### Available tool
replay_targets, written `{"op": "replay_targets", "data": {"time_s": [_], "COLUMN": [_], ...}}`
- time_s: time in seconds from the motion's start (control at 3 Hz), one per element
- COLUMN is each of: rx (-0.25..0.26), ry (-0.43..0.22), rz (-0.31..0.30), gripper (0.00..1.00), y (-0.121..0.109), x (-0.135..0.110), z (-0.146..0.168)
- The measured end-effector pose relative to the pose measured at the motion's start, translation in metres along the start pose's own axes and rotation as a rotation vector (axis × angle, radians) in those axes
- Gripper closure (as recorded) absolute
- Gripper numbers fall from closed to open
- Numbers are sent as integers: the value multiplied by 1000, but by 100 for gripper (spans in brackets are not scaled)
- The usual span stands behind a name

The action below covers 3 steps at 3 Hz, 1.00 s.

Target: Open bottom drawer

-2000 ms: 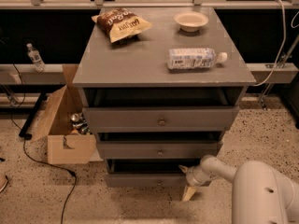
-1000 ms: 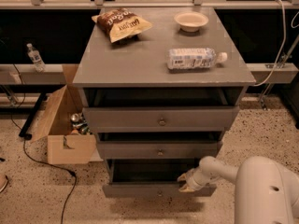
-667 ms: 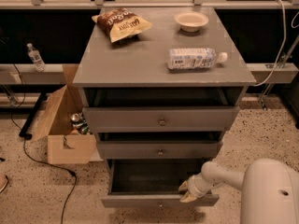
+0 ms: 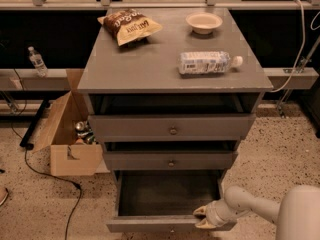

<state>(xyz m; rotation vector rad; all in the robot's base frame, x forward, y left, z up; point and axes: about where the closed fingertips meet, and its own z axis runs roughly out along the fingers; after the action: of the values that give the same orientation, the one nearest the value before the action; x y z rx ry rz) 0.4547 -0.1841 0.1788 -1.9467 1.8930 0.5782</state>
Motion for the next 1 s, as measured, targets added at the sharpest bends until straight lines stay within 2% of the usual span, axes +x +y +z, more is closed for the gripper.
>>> {"op": "replay_targets", "data": {"time_s": [0.33,0.67,1.0], "rx": [0,-26,-26], "ry": [0,-45,-45], "rz": [0,38,38], "gripper": [100,100,100], "y": [0,22,22], "x": [-1,5,3], "z": [-1,0,0]}}
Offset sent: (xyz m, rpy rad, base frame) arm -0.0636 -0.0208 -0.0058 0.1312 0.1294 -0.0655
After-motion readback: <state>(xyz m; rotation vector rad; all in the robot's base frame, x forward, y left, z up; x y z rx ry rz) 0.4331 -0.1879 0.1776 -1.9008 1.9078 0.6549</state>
